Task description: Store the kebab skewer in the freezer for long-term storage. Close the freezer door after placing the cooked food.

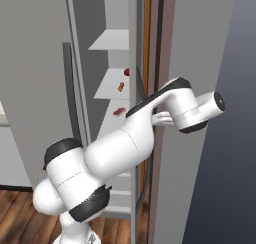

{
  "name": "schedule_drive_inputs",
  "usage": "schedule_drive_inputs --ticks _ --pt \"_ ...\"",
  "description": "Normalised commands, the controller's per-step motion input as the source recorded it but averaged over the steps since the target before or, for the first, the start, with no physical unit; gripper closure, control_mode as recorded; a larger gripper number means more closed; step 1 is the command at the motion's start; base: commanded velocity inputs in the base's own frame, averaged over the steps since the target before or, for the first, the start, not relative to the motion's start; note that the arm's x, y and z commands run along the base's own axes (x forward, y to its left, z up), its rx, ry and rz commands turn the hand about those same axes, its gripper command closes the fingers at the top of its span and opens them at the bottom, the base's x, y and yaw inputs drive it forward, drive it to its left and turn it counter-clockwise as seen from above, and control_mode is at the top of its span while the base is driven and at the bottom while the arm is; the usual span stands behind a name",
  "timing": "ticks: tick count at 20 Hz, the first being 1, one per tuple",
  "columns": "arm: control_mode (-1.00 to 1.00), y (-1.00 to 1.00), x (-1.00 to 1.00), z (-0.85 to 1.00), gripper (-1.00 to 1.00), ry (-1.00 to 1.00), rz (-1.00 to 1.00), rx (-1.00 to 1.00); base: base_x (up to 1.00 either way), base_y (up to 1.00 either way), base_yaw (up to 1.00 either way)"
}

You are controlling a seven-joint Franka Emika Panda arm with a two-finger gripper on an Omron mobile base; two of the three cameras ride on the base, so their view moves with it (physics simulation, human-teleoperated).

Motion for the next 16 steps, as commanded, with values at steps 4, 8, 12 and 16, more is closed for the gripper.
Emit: schedule_drive_inputs --ticks 4,8,12,16 --pt "-1.0 0.42 -0.01 0.0 -1.0 -0.1 0.0 0.0 0.0 0.0 0.0" --pt "-1.0 0.6 0.0 0.0 -1.0 -0.11 0.0 0.0 0.0 0.0 0.0" --pt "-1.0 0.47 0.0 0.0 -1.0 -0.08 0.0 0.0 0.0 0.0 0.0" --pt "-1.0 0.56 0.0 0.0 -1.0 -0.06 0.0 0.0 0.0 0.0 0.0"
